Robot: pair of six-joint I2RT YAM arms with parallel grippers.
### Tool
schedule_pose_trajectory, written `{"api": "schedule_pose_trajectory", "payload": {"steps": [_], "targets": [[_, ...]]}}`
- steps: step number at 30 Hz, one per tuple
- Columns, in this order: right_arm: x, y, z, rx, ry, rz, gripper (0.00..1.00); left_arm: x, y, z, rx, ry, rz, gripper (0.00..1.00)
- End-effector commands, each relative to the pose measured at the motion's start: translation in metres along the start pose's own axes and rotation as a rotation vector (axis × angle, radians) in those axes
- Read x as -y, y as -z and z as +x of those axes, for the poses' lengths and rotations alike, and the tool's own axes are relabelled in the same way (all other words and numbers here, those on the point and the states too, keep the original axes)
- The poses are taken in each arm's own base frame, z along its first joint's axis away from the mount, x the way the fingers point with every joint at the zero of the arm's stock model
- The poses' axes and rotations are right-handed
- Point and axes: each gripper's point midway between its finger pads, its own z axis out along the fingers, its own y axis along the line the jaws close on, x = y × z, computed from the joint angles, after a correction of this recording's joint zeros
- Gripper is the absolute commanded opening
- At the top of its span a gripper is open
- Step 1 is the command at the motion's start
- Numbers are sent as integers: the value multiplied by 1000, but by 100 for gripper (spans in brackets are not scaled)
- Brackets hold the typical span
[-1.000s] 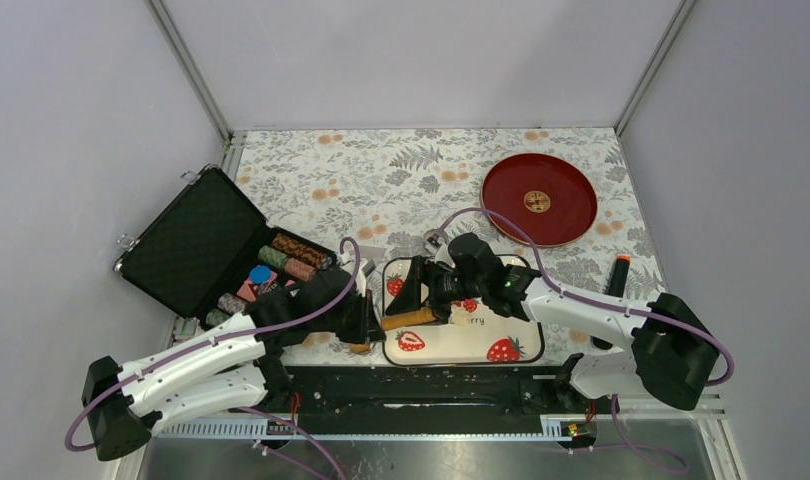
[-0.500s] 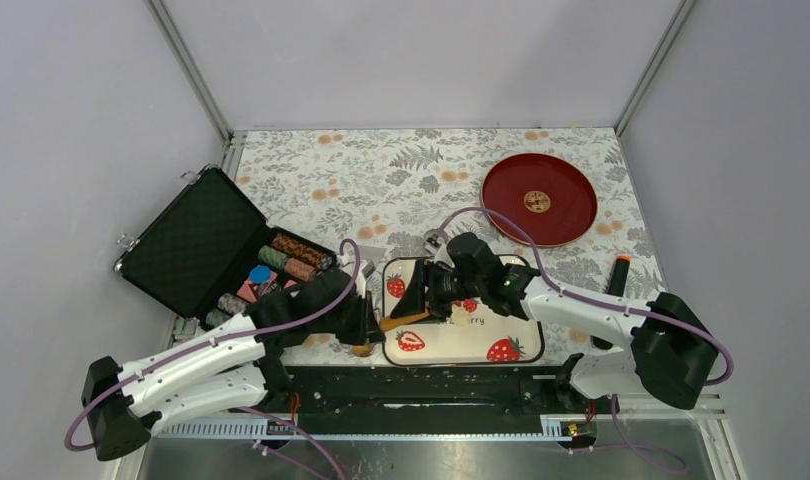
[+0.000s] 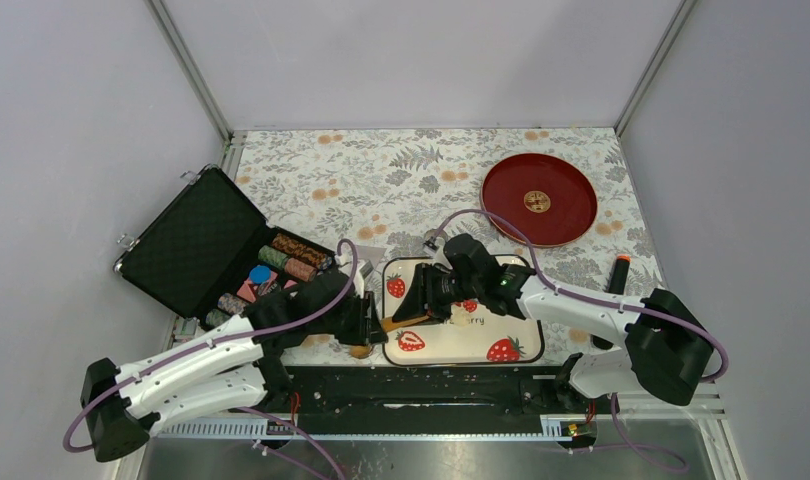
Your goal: Roll out the dumpling wrappers from the dough
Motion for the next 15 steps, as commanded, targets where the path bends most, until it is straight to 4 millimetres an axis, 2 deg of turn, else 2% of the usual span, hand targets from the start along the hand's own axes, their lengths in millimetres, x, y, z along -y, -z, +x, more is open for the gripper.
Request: {"api": "schedule_pose_trajectory", "payload": {"steps": [1,4,6,11,15], "targets": [[-28,5,4,-17,76,-83,0,31,14,-30,124,-6,105,42],[-26,7,3,-3,93,-69,0,47,24,-40,162,4,163,68],[-22,9,3,8,109,-49,0,58,31,-47,191,16,213,75],[-14,19,-2,66,152,11,0,86,49,-65,274,62,351,84],[-12,40,-10,149,215,78,0,91,54,-76,320,103,392,86]]}}
